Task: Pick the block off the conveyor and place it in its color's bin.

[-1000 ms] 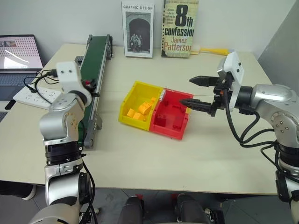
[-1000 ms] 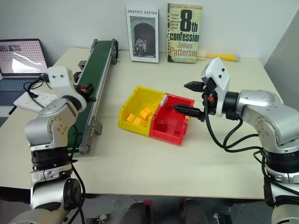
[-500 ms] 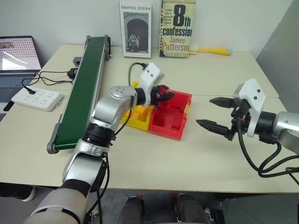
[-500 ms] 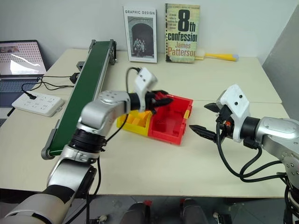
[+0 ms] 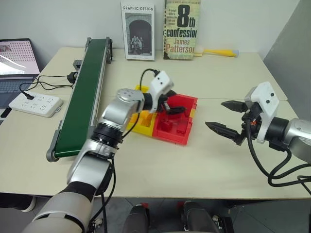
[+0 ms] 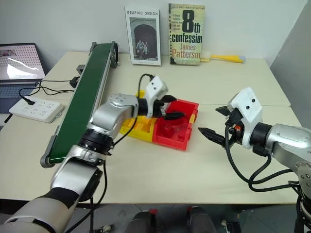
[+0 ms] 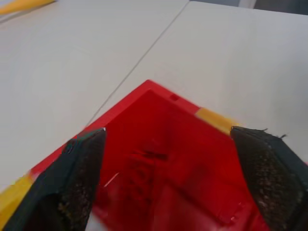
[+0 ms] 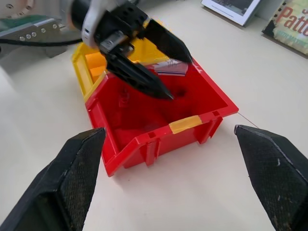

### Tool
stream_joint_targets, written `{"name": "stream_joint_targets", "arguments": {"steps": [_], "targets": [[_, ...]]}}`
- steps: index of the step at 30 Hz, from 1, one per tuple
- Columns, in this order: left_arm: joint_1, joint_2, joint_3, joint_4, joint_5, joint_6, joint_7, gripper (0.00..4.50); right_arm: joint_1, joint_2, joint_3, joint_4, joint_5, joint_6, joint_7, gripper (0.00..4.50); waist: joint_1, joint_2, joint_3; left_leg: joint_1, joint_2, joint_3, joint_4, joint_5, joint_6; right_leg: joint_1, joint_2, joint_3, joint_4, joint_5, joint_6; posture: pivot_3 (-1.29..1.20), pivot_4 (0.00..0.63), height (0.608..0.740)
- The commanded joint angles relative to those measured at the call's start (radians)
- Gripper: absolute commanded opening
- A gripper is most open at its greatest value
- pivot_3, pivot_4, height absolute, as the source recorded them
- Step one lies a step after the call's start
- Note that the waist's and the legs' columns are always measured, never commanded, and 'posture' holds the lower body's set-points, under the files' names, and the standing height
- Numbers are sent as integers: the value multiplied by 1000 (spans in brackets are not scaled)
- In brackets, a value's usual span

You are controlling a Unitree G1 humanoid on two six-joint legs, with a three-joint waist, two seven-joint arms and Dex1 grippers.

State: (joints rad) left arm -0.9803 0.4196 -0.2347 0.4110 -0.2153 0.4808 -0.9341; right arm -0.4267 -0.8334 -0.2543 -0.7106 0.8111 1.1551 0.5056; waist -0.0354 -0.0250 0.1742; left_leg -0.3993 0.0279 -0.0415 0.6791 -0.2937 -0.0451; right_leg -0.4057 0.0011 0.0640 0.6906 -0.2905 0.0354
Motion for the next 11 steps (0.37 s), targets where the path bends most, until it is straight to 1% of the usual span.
{"name": "stream_joint_targets", "arguments": {"steps": [1,3,5,9,11], "targets": [[55,141,79,-150,-13,31,-59,4477,-43,-44,41,65,-46,-91,66,4500,-4,0,0,0,0,0,0,0,0,0,0,0,0,0,0,0,150,740],[114,221,108,-228,-25,32,-90,4477,-58,-61,70,115,-70,-136,109,4500,-4,1,0,0,1,-1,-1,0,0,-1,0,0,0,0,0,0,150,740],[181,304,166,-315,-52,68,-106,4477,-79,-76,112,173,-103,-189,163,4500,2,1,1,0,1,-3,-1,0,0,-1,0,0,-1,0,0,0,150,740],[304,427,261,-448,-103,148,-127,4477,-122,-78,180,258,-148,-266,250,4500,7,1,1,0,1,-4,0,0,0,0,-1,-1,-1,0,0,0,150,740],[359,464,297,-491,-116,177,-118,4477,-139,-74,205,291,-168,-294,278,4500,8,1,1,0,0,-5,0,0,0,0,-2,-2,-1,0,0,0,150,740]]}}
